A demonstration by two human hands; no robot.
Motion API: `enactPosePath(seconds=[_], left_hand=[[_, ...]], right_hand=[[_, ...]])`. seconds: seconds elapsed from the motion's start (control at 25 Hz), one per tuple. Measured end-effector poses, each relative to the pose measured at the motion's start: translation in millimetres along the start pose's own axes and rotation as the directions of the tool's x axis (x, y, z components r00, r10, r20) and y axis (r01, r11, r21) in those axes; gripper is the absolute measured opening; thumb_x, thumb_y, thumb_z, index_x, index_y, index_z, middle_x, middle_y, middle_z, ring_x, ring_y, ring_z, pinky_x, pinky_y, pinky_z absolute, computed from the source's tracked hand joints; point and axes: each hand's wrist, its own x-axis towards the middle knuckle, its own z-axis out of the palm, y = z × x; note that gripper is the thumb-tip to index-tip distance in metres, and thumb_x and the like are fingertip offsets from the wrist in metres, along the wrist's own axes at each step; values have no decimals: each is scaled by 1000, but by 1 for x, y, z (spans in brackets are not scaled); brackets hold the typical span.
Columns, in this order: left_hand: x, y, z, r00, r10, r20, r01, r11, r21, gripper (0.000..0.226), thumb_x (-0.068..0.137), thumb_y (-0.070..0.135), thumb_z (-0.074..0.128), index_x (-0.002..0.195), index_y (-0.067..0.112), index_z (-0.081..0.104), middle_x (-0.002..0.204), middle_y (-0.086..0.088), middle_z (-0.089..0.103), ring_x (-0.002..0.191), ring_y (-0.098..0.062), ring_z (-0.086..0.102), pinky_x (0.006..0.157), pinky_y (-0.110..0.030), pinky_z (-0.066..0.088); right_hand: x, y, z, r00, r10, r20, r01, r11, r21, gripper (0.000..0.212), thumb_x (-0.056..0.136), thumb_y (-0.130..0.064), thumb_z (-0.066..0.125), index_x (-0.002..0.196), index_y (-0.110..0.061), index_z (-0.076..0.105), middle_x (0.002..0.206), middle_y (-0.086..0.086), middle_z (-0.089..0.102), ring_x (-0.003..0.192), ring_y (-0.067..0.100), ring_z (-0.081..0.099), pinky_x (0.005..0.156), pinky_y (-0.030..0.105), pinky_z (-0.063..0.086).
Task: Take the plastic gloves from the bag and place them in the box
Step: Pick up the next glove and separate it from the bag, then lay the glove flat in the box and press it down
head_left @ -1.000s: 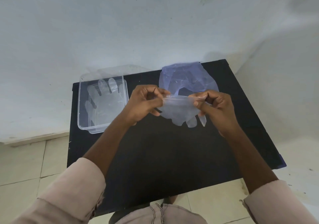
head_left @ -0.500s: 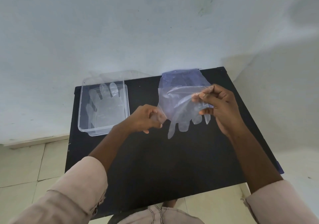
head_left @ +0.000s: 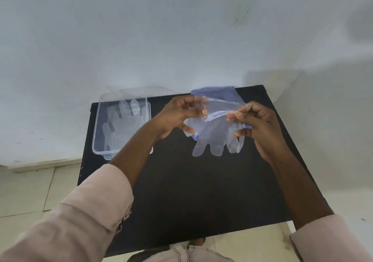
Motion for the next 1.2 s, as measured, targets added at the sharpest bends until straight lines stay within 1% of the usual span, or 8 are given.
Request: enactPosePath(seconds=[0.08, 0.24, 0.48, 0.6, 0.84, 0.92, 1.08, 1.2], left_hand=[[5, 2, 5, 997, -72, 31, 73, 997, -36, 29, 85, 22, 72, 113, 16, 71, 106, -3, 72, 92, -21, 70, 63, -39, 61], [9, 2, 13, 992, -100, -77, 93, 992, -86, 29, 85, 24, 72, 107, 5, 73, 105, -15, 72, 86, -24, 71, 59, -29, 61], [1, 0, 12, 991, -48, -124, 42, 998, -54, 23, 89, 20, 67, 104, 4, 73, 95, -10, 77, 88, -24, 74, 76, -33, 61], [-4, -1, 5, 988, -42, -147, 32, 997, -71, 28, 90, 21, 64, 109, 1, 70, 102, -19, 76, 94, -28, 74, 86, -36, 59], [-21, -6, -26, 953, -26, -303, -15, 991, -133, 20, 91, 19, 63, 101, 5, 73, 99, -13, 77, 93, -29, 74, 86, -36, 59], [-27, -10, -46, 935, -29, -353, -22, 990, -142, 19, 92, 18, 63, 100, 5, 73, 100, -12, 78, 93, -28, 75, 86, -36, 59], [-43, -18, -101, 892, -69, -447, 1, 988, -151, 18, 92, 18, 62, 98, 6, 74, 99, -10, 78, 93, -25, 75, 88, -34, 58], [-48, -20, -152, 841, -76, -536, 14, 993, -118, 17, 92, 12, 60, 92, 2, 73, 91, -11, 75, 88, -23, 72, 88, -32, 54]], right_hand=[[2, 2, -5, 1000, 1, -8, -1, 1000, -16, 9, 93, -12, 60, 85, -11, 63, 96, 23, 69, 89, 30, 71, 71, 33, 61], [3, 3, -11, 1000, 10, -5, -10, 1000, -28, 4, 91, -15, 64, 87, -13, 64, 93, 16, 70, 87, 27, 71, 69, 35, 63], [8, -3, -6, 998, 69, -6, -69, 998, -6, 14, 93, -17, 62, 100, -7, 70, 88, 5, 75, 76, 15, 75, 58, 24, 58], [16, -7, 0, 997, 79, 22, -80, 997, 23, 16, 94, -13, 60, 102, -2, 68, 93, 7, 75, 82, 16, 75, 67, 26, 61], [38, -15, 39, 990, 56, 130, -62, 997, 42, 15, 95, -5, 55, 96, 6, 65, 89, 12, 73, 84, 17, 74, 79, 26, 59], [48, -19, 64, 986, 70, 150, -75, 997, 31, 14, 96, -4, 54, 87, -2, 64, 88, 13, 73, 86, 21, 74, 80, 29, 58], [75, -26, 131, 979, 47, 197, -43, 999, -22, 28, 94, -4, 53, 70, -18, 58, 82, 7, 73, 85, 22, 72, 80, 35, 56], [98, -31, 187, 981, 11, 195, 13, 993, -119, 28, 89, -10, 52, 64, -23, 54, 85, 12, 73, 89, 29, 72, 83, 47, 56]])
